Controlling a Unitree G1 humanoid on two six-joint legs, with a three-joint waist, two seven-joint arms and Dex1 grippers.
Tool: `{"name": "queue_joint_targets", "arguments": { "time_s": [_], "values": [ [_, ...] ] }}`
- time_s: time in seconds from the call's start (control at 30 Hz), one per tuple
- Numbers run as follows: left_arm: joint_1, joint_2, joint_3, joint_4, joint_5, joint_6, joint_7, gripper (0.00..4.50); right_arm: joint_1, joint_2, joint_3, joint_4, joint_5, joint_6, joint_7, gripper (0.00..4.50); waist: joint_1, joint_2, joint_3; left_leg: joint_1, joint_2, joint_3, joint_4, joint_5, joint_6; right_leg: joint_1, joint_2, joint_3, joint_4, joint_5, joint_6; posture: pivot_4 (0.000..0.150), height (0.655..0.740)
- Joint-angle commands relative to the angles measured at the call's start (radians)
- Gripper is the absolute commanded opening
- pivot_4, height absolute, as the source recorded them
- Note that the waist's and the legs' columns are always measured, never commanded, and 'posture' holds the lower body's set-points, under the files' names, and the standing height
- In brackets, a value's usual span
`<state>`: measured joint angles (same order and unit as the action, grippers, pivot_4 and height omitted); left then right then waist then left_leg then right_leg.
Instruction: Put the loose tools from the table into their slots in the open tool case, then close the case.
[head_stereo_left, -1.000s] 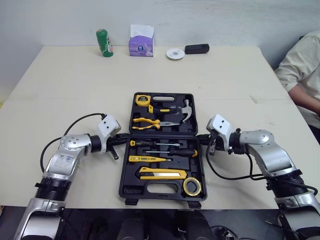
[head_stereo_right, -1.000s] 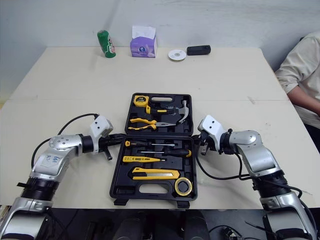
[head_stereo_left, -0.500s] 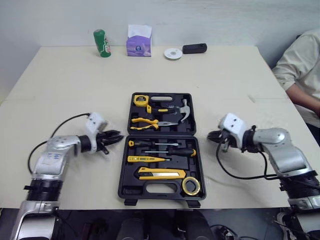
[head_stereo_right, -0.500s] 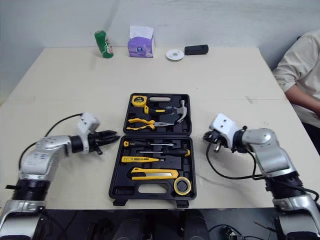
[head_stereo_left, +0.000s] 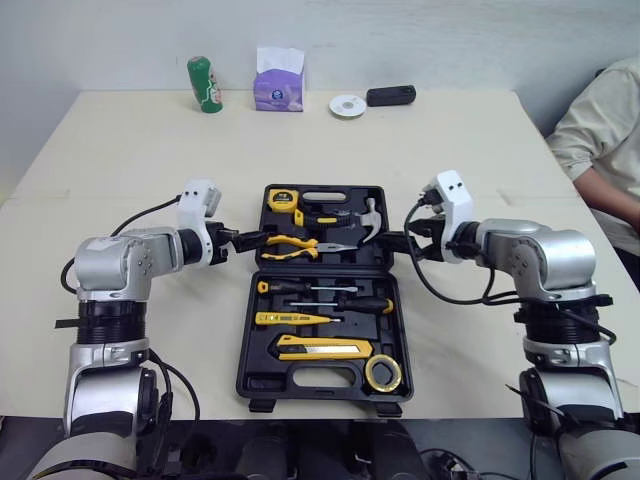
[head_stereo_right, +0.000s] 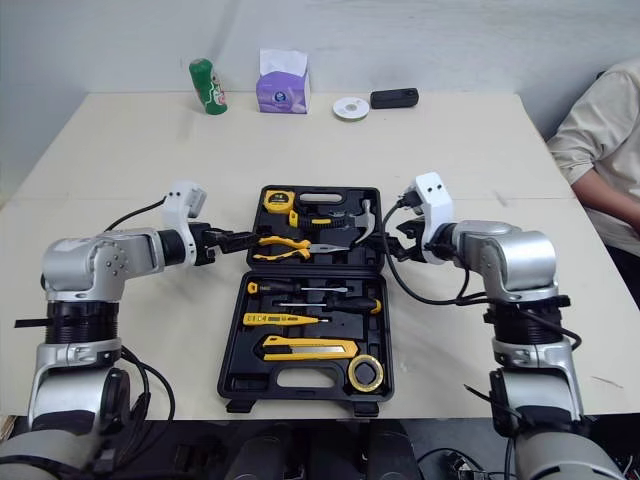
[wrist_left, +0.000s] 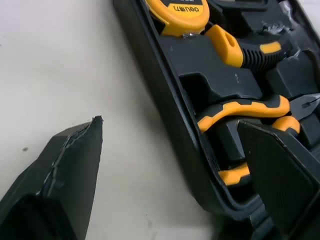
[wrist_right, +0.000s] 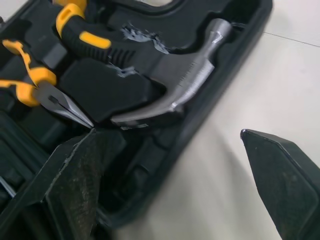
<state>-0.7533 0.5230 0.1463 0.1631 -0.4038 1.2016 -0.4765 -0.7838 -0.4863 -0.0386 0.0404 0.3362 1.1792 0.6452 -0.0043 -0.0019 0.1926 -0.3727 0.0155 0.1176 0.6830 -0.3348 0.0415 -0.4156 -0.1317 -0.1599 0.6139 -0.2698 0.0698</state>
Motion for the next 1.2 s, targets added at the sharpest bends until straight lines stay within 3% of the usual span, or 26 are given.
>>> {"name": "queue_joint_targets", "arguments": {
  "time_s": [0.03,0.27,0.3,0.4,0.53,0.6,0.67,0.97,1.2],
  "values": [
    [-0.011,0.001,-0.015,0.011,0.022,-0.018,0.019,4.5,-0.023,0.007,0.0,-0.003,-0.002,0.034,-0.053,4.43,0.0,0.0,0.0,0.0,0.0,0.0,0.0,0.0,0.0,0.0,0.0,0.0,0.0,0.0,0.0,0.15,0.7278],
    [0.024,-0.024,-0.072,-0.027,0.028,-0.048,0.012,4.5,-0.021,0.011,0.029,0.011,-0.008,0.023,-0.099,4.43,0.0,0.0,0.0,0.0,0.0,0.001,0.0,0.0,0.0,-0.001,0.0,0.001,0.001,0.0,0.0,0.15,0.7278],
    [0.027,-0.024,-0.081,-0.03,0.033,-0.056,0.012,3.97,-0.022,0.013,0.031,0.014,-0.008,0.021,-0.103,4.5,0.0,0.0,0.0,0.0,0.0,0.001,0.0,0.0,0.0,-0.001,0.0,0.001,0.001,0.0,0.0,0.15,0.7278],
    [0.029,-0.05,-0.073,-0.028,0.023,-0.058,0.023,2.86,-0.021,0.014,0.05,0.026,-0.019,0.003,-0.117,3.58,0.0,0.0,0.0,0.0,0.0,0.001,0.0,0.0,0.0,-0.001,0.0,0.001,0.001,0.0,0.0,0.15,0.7278],
    [0.044,-0.082,-0.086,-0.058,0.013,-0.039,0.031,0.98,-0.013,0.024,0.078,0.017,-0.021,-0.002,-0.133,1.58,0.002,0.0,0.0,0.001,0.0,0.002,0.0,0.0,0.0,-0.001,0.0,0.002,0.002,0.0,0.0,0.15,0.7278],
    [0.063,-0.095,-0.109,-0.091,0.011,-0.031,0.031,0.59,-0.011,0.035,0.086,0.003,-0.016,0.008,-0.144,0.68,0.002,0.0,0.0,0.002,0.0,0.001,0.0,0.0,-0.001,0.0,-0.001,0.002,0.003,0.0,0.0,0.15,0.7278],
    [0.08,-0.103,-0.126,-0.119,0.011,-0.028,0.033,0.54,-0.007,0.039,0.091,-0.007,-0.016,0.009,-0.153,0.06,0.003,0.0,-0.001,0.003,0.0,0.001,0.0,0.0,-0.001,0.001,-0.001,0.002,0.002,0.0,0.0,0.15,0.7278],
    [0.065,-0.13,-0.089,-0.132,0.032,-0.142,0.054,0.44,0.011,0.057,0.059,-0.042,-0.006,-0.043,-0.191,0.0,0.006,-0.001,-0.002,0.003,-0.001,0.0,0.0,0.001,-0.001,0.002,-0.002,0.002,0.002,0.0,0.0,0.15,0.7278],
    [-0.01,-0.144,-0.03,-0.078,0.052,-0.446,0.011,0.36,-0.004,0.057,0.046,-0.051,-0.035,-0.256,-0.164,0.0,0.001,-0.001,-0.001,-0.003,-0.001,0.001,0.0,0.001,-0.001,-0.005,-0.002,0.002,0.003,0.0,0.0,0.15,0.7278]
  ]
}}
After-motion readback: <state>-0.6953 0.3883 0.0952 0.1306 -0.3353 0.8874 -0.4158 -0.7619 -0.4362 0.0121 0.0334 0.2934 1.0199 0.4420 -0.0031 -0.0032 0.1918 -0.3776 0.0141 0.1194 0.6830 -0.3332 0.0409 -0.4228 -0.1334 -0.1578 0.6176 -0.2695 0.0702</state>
